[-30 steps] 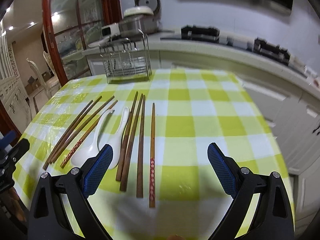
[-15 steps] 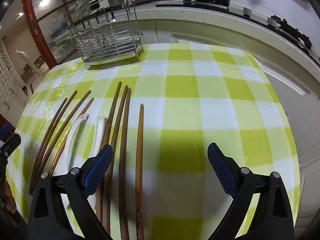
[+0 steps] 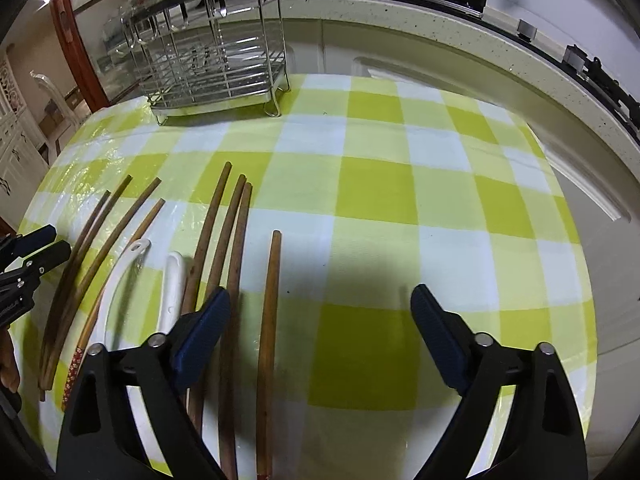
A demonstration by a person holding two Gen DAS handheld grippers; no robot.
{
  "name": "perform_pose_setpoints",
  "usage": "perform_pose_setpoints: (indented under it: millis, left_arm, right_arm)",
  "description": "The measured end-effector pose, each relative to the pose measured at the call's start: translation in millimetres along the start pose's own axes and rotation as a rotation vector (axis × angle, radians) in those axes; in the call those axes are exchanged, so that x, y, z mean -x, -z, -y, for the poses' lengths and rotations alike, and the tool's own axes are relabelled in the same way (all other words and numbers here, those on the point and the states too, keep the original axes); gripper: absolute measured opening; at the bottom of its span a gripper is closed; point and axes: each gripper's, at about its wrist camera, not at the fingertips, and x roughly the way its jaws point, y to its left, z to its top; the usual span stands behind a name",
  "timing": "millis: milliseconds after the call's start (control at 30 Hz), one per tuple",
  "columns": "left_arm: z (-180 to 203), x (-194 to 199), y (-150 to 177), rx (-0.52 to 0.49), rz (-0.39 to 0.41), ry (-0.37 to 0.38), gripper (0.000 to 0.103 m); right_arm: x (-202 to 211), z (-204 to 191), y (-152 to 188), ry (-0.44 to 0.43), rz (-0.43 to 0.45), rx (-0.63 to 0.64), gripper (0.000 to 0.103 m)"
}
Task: Organize utensils
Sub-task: 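Lower the left tool onto a brown chopstick and close it while the right tool grasps another, then lift the held chopsticks with both tools and carry them over the wire rack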
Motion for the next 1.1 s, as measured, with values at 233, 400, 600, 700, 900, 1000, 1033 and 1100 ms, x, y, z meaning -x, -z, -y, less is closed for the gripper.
perform_pose_setpoints:
  millis: [233,400,600,700,900,1000,1033,1100]
  left_arm:
    - [-2,-11,-2,-0.004,-0.028,0.004,0.037]
    - [-2,-15,-4,-0.009,-0.033,0.008,0.029]
    - [-2,-16,-7,-0.011,-0.035,0.015,0.021]
    - [-4,-16,-7,-0.003,-0.038,0.01,0.011]
    - [-8,-15,-5,0.007,-0.039,0.021,0.007]
    - [-8,-14,-4,0.014,-0.041,0.025,0.007]
    - [-8,-13,-4,0.015,-0.041,0.025,0.007]
    - [-9,-11,-3,0.018,-0.038,0.022,0.007]
  right_arm:
    - [-8,-2,-1,0.004,-0.023,0.013,0.074]
    - [-10,-4,0,0.003,-0.022,0.026,0.069]
    - [-7,-13,-1,-0.028,-0.021,0.062,0.052]
    - [-5,-13,1,-0.041,-0.018,0.067,0.051]
    - [3,-14,9,-0.074,-0.01,0.08,0.027]
    - [5,-11,12,-0.085,-0.011,0.07,0.015]
    - [5,-11,12,-0.086,-0.01,0.071,0.014]
    - [7,-10,14,-0.105,-0.008,0.066,0.011]
